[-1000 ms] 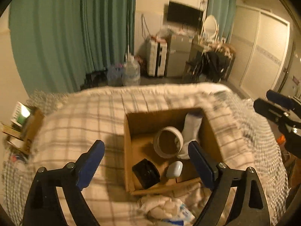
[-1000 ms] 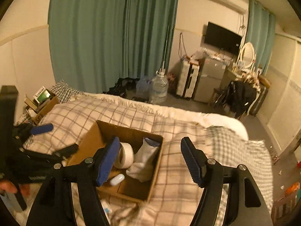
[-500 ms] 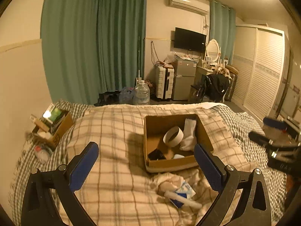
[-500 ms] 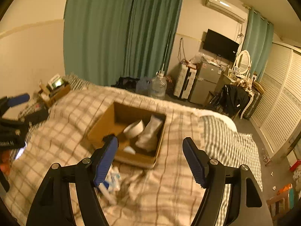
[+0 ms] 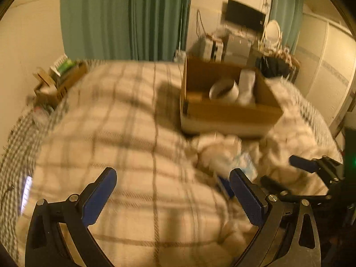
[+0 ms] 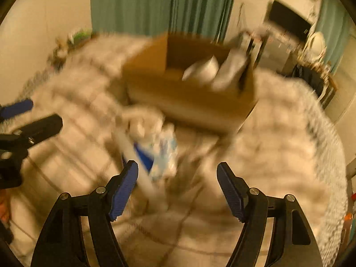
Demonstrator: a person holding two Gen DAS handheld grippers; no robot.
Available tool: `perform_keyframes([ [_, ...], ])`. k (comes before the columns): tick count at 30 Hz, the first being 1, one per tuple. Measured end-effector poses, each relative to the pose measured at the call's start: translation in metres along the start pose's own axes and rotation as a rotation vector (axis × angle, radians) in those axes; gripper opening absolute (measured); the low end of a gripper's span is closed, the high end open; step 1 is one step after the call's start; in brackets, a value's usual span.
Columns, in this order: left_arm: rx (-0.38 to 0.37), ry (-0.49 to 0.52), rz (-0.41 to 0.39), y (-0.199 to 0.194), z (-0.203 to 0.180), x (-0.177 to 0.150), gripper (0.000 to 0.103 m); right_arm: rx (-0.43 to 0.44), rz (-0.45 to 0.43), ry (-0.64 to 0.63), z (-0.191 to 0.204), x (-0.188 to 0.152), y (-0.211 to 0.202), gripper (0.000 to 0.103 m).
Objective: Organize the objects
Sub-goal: 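Grasp the long white plastic tube with the right tool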
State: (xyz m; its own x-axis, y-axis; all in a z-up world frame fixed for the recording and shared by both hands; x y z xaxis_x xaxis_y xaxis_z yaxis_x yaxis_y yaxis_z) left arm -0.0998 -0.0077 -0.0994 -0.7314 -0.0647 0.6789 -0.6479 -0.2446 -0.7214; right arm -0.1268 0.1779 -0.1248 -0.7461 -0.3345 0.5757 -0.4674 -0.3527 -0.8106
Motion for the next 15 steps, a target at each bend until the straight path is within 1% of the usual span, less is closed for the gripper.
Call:
perform_keyframes([
  [3, 0.008, 0.012, 0.024, 0.011, -0.002, -0.010, 0.103, 0.017, 0.054, -0.031, 0.005, -0.005, 0.015, 0.073],
  [6, 0.012, -0.013, 0.051, 0.020, 0.002, -0.010, 0.103, 0.057, 0.117, -0.046, 0.008, -0.005, 0.032, 0.073],
  [7, 0.005, -0.022, 0.057, 0.022, 0.004, -0.011, 0.103, 0.062, 0.146, -0.043, 0.008, -0.006, 0.040, 0.069],
  [8, -0.001, -0.029, 0.063, 0.023, 0.005, -0.012, 0.103, 0.061, 0.174, -0.042, 0.008, -0.008, 0.048, 0.065],
  [9, -0.006, -0.034, 0.068, 0.025, 0.006, -0.013, 0.103, 0.060, 0.201, -0.045, 0.009, -0.010, 0.053, 0.050],
  [10, -0.009, -0.038, 0.070, 0.025, 0.007, -0.013, 0.103, 0.050, 0.223, -0.053, 0.010, -0.013, 0.057, 0.031],
  [11, -0.010, -0.039, 0.068, 0.024, 0.006, -0.014, 0.103, 0.040, 0.228, -0.064, 0.012, -0.015, 0.057, 0.024],
  [13, -0.010, -0.030, 0.064, 0.023, 0.004, -0.014, 0.103, 0.021, 0.204, -0.082, 0.015, -0.015, 0.050, 0.014],
  [15, -0.005, -0.020, 0.059, 0.022, 0.001, -0.015, 0.103, 0.011, 0.150, -0.079, 0.015, -0.014, 0.034, 0.013],
])
Point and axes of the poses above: each gripper's, at about its wrist camera, not at the fingertips, and y roughly the way its jaws point, z to its left, x to its top, the point moved 2 cm from there along y, roughly the way its jaws point, and after that the axes turned 15 degrees about x, right-handed, at the moved point
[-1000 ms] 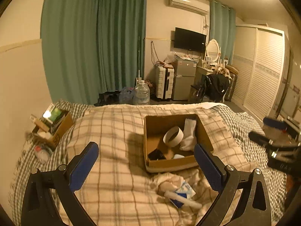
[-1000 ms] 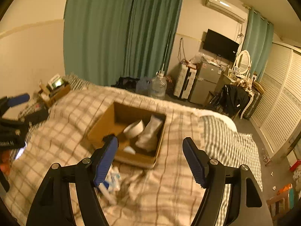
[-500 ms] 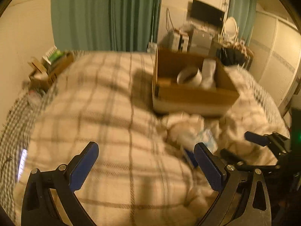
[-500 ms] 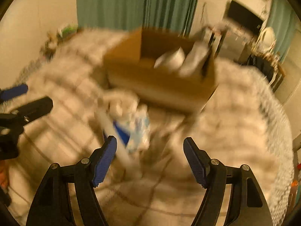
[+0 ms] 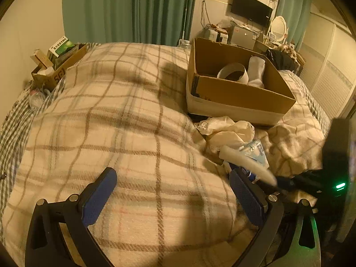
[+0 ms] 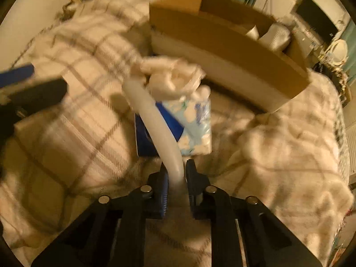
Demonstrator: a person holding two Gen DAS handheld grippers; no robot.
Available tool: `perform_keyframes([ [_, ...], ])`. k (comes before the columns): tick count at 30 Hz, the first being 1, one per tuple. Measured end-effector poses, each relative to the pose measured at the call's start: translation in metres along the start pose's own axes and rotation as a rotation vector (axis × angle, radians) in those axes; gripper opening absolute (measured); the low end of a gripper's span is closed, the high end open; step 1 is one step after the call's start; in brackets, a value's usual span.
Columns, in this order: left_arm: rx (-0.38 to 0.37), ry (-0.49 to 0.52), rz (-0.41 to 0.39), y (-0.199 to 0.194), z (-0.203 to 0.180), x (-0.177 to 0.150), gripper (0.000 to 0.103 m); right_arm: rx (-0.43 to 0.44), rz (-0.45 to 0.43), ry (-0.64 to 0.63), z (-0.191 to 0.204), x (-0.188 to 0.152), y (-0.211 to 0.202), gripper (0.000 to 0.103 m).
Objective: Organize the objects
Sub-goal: 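Grasp the long white plastic tube with the right tool, then grasp the blue-and-white tissue pack with the left tool while the right tool holds the tube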
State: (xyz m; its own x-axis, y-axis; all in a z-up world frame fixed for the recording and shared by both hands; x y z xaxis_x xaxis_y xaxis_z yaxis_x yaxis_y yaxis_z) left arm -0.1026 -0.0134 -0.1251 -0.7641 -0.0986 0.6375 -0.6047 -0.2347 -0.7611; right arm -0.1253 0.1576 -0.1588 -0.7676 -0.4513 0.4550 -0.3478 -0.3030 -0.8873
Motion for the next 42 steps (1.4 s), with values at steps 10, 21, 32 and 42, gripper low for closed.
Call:
perform_keyframes([
  [10, -0.057, 0.084, 0.013, -0.014, -0.040, 0.000, 0.103, -0.087, -0.180, 0.083, -0.034, 0.009, -0.091, 0.012],
  [21, -0.113, 0.235, 0.087, 0.027, -0.119, 0.008, 0.103, -0.080, -0.228, 0.139, -0.077, 0.017, -0.086, 0.012],
  [32, -0.152, 0.286, 0.181, 0.071, -0.149, -0.003, 0.094, 0.019, -0.176, 0.202, -0.093, 0.003, -0.047, 0.012],
  [42, -0.188, 0.237, 0.092, 0.022, -0.125, -0.005, 0.051, -0.077, -0.233, 0.164, -0.076, -0.002, -0.077, 0.012],
])
Point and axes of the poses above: each gripper's, at about its wrist camera, not at the fingertips, and y roughly the way its jaws point, z to its left, x to its top, the point moved 2 cm from there along y, roughly the way its jaws point, and after that the axes turned 15 degrees about x, right-handed, at the moved point
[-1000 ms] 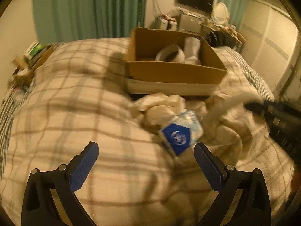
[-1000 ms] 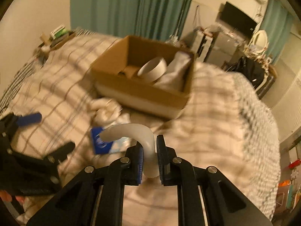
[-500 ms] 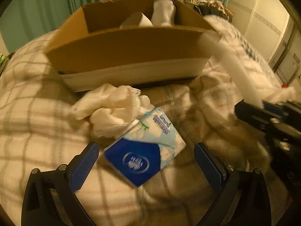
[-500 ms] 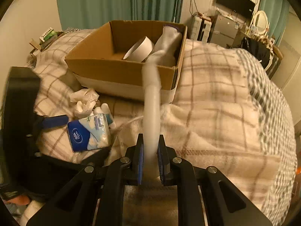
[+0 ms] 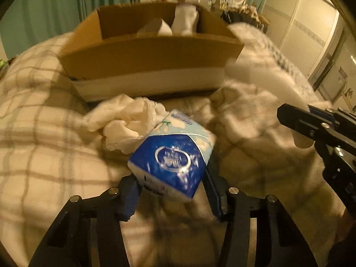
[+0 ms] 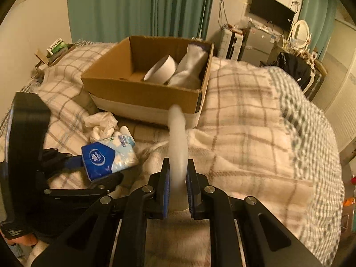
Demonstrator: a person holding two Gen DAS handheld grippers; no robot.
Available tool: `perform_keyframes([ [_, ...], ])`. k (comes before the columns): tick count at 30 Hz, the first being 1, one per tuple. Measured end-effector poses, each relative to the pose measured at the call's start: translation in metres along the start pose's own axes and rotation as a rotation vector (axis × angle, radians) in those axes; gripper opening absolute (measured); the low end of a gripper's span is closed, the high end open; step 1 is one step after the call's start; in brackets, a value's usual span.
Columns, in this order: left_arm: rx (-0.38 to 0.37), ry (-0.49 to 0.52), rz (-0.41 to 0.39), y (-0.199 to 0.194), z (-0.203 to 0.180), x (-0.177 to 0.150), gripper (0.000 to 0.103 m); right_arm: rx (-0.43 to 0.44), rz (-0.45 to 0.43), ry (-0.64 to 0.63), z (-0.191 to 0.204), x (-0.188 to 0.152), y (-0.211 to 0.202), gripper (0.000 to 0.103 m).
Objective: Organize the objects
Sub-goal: 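Grasp the blue-and-white tissue pack with the left tool while the right tool holds the tube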
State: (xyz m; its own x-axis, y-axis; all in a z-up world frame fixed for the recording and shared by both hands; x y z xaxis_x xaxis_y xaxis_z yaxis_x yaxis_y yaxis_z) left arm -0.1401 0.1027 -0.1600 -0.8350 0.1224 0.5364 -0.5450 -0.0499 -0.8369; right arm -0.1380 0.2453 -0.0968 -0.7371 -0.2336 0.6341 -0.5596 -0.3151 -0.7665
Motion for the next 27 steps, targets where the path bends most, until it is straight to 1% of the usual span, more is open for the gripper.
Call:
perform_keyframes([
  [2, -0.004, -0.005, -0.032, -0.013, 0.006, 0.001, 0.047, -0.007, -0.016, -0.006, 0.005, 0.000, -0.012, 0.012],
  [3, -0.011, -0.007, -0.042, -0.018, 0.009, 0.002, 0.036, -0.005, -0.026, -0.004, 0.009, -0.001, -0.020, 0.012],
  [4, -0.023, -0.009, -0.047, -0.023, 0.011, 0.002, 0.019, -0.002, -0.031, -0.002, 0.012, -0.001, -0.024, 0.012],
  [7, -0.041, -0.019, -0.063, -0.033, 0.014, 0.001, 0.002, -0.009, -0.038, -0.009, 0.022, -0.004, -0.038, 0.012],
  [9, -0.050, -0.017, -0.070, -0.035, 0.014, 0.000, 0.002, -0.017, -0.040, -0.012, 0.027, -0.006, -0.044, 0.012],
  [12, -0.064, -0.041, -0.041, -0.038, 0.026, -0.007, 0.003, -0.023, -0.047, -0.014, 0.034, -0.007, -0.055, 0.012],
  [14, -0.065, -0.058, -0.021, -0.038, 0.028, -0.012, 0.006, -0.031, -0.048, -0.014, 0.036, -0.006, -0.059, 0.012],
  [15, -0.054, -0.065, -0.010, -0.036, 0.028, -0.014, 0.014, -0.033, -0.051, -0.015, 0.037, -0.006, -0.061, 0.012],
  [16, -0.051, -0.072, 0.000, -0.034, 0.030, -0.014, 0.036, -0.034, -0.052, -0.016, 0.038, -0.005, -0.061, 0.012],
  [17, -0.046, -0.079, 0.009, -0.031, 0.032, -0.014, 0.051, -0.036, -0.051, -0.018, 0.038, -0.005, -0.061, 0.012],
  [18, -0.038, -0.089, 0.008, -0.029, 0.033, -0.014, 0.074, -0.039, -0.049, -0.022, 0.038, -0.004, -0.060, 0.012],
  [19, -0.032, -0.097, -0.002, -0.029, 0.034, -0.014, 0.077, -0.043, -0.045, -0.028, 0.038, -0.003, -0.057, 0.012],
  [21, -0.026, -0.088, -0.011, -0.026, 0.031, -0.011, 0.078, -0.046, -0.033, -0.040, 0.035, 0.000, -0.051, 0.012],
  [24, 0.003, -0.048, -0.006, -0.013, 0.022, -0.002, 0.078, -0.064, -0.012, -0.051, 0.025, 0.007, -0.035, 0.012],
  [27, 0.026, 0.001, 0.005, 0.007, 0.010, 0.008, 0.078, -0.043, -0.005, -0.030, 0.012, 0.010, -0.023, 0.012],
])
Point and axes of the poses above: each gripper's, at about its wrist camera, not at the fingertips, and y roughly the way its jaws point, z to its left, x to its top, the point moved 2 cm from there along y, roughly the way its jaws point, and after that the axes turned 15 degrees about x, right-handed, at the moved point
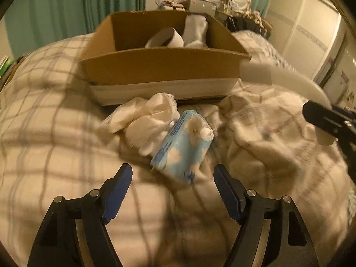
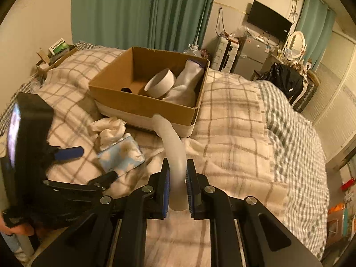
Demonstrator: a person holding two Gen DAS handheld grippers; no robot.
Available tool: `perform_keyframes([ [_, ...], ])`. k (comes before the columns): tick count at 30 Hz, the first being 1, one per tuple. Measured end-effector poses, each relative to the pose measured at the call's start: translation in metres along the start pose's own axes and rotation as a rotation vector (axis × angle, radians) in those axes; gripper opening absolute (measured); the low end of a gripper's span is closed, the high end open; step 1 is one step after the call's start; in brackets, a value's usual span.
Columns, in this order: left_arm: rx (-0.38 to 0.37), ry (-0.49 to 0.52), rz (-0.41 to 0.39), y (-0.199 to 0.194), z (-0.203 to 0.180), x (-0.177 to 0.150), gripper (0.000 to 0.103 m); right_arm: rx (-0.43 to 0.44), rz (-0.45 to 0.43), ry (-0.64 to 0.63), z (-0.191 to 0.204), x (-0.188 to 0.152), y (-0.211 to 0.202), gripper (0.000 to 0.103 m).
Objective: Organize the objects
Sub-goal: 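Grasp the blue-and-white tissue pack with the left tool while the right tool holds the tube, then carry the tissue pack and tube into the box and open both tools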
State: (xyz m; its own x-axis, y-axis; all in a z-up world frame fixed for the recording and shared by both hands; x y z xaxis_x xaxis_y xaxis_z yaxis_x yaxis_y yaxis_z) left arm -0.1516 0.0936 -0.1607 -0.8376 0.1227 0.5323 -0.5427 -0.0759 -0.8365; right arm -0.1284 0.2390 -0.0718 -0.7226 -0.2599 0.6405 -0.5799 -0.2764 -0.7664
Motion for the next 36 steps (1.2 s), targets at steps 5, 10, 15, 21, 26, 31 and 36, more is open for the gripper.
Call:
perform_keyframes([
  [5, -0.012, 0.008, 0.064, 0.035, -0.009, 0.010, 0.056, 0.058, 0.025, 0.038, -0.014, -0.009, 0.022, 0.012],
  [10, -0.051, 0.024, 0.045, 0.025, -0.009, 0.000, 0.031, 0.093, 0.047, 0.070, -0.019, -0.015, 0.034, 0.012],
  [15, -0.052, 0.019, 0.006, -0.003, -0.003, -0.007, 0.024, 0.080, 0.018, 0.057, -0.014, -0.014, 0.022, 0.012],
  [21, -0.061, -0.021, -0.053, -0.043, 0.017, -0.007, 0.024, 0.048, -0.010, 0.036, -0.003, -0.011, -0.006, 0.012],
  [26, -0.069, -0.035, -0.102, -0.077, 0.030, 0.000, 0.024, 0.030, -0.059, 0.004, 0.010, -0.002, -0.042, 0.012],
  [31, -0.065, -0.049, -0.183, -0.117, 0.046, 0.022, 0.024, 0.018, -0.121, -0.059, 0.029, 0.024, -0.084, 0.012],
  [36, -0.031, -0.037, -0.278, -0.152, 0.055, 0.061, 0.024, 0.020, -0.174, -0.118, 0.041, 0.059, -0.110, 0.012],
])
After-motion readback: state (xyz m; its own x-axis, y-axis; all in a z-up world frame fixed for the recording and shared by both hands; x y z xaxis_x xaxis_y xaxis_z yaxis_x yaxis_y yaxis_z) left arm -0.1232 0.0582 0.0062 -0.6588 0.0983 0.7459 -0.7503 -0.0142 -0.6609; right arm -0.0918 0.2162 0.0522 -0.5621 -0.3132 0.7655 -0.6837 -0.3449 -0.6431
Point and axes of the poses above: each gripper's, at about its wrist camera, not at the fingertips, and y roughly the way its jaws point, z to its left, x to its top, the point moved 2 cm from there along y, roughly the way its jaws point, and after that the axes turned 15 degrees about x, right-handed, at the moved point
